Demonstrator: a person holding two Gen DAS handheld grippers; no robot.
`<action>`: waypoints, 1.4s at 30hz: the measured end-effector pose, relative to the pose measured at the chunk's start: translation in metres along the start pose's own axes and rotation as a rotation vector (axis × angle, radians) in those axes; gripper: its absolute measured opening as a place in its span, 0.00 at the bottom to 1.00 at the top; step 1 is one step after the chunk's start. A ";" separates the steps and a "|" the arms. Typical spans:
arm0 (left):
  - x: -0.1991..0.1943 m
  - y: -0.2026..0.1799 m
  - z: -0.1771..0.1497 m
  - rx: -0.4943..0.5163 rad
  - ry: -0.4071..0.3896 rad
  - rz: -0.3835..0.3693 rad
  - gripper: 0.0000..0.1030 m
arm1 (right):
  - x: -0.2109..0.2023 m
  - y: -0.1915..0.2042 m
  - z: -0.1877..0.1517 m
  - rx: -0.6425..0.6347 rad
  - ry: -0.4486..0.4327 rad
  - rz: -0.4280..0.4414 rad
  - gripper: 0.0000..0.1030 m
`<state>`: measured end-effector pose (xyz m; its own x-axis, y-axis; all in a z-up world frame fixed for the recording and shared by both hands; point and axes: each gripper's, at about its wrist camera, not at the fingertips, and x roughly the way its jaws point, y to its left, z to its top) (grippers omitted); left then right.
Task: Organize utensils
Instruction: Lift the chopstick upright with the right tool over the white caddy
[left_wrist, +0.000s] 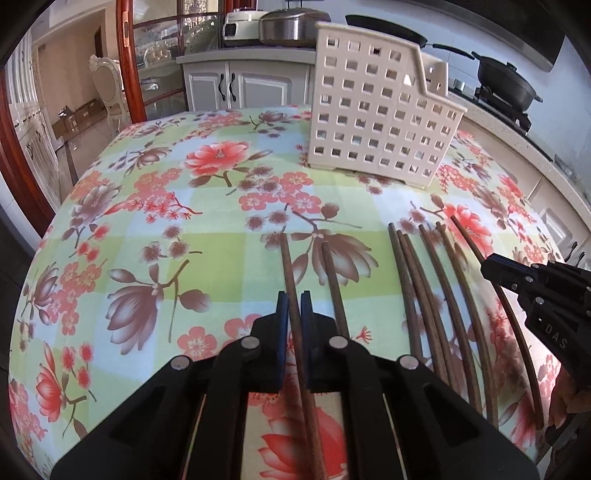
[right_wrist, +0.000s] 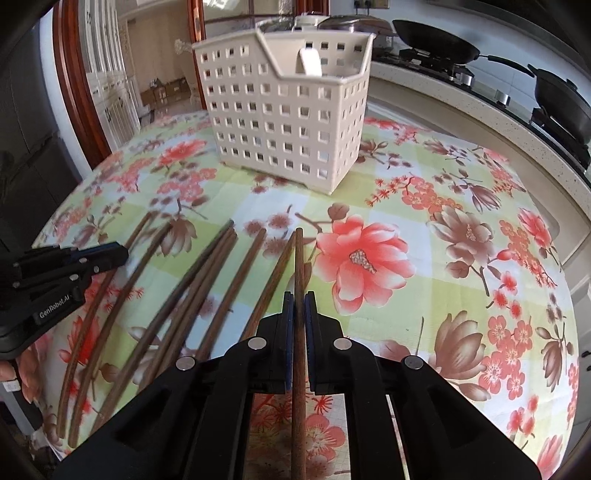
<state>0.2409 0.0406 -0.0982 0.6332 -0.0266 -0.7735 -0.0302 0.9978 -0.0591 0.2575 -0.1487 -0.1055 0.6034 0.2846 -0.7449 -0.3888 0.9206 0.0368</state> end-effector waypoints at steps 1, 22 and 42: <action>-0.005 0.000 0.001 0.000 -0.011 -0.003 0.06 | -0.004 -0.001 0.001 0.004 -0.015 0.001 0.07; -0.130 -0.012 0.012 0.032 -0.294 -0.023 0.06 | -0.102 0.011 0.018 0.003 -0.267 0.030 0.07; -0.191 -0.023 0.006 0.062 -0.445 0.003 0.06 | -0.167 0.025 0.016 -0.048 -0.400 0.022 0.07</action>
<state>0.1250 0.0234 0.0547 0.9045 -0.0089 -0.4263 0.0057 0.9999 -0.0088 0.1584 -0.1683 0.0303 0.8143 0.3943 -0.4260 -0.4310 0.9023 0.0114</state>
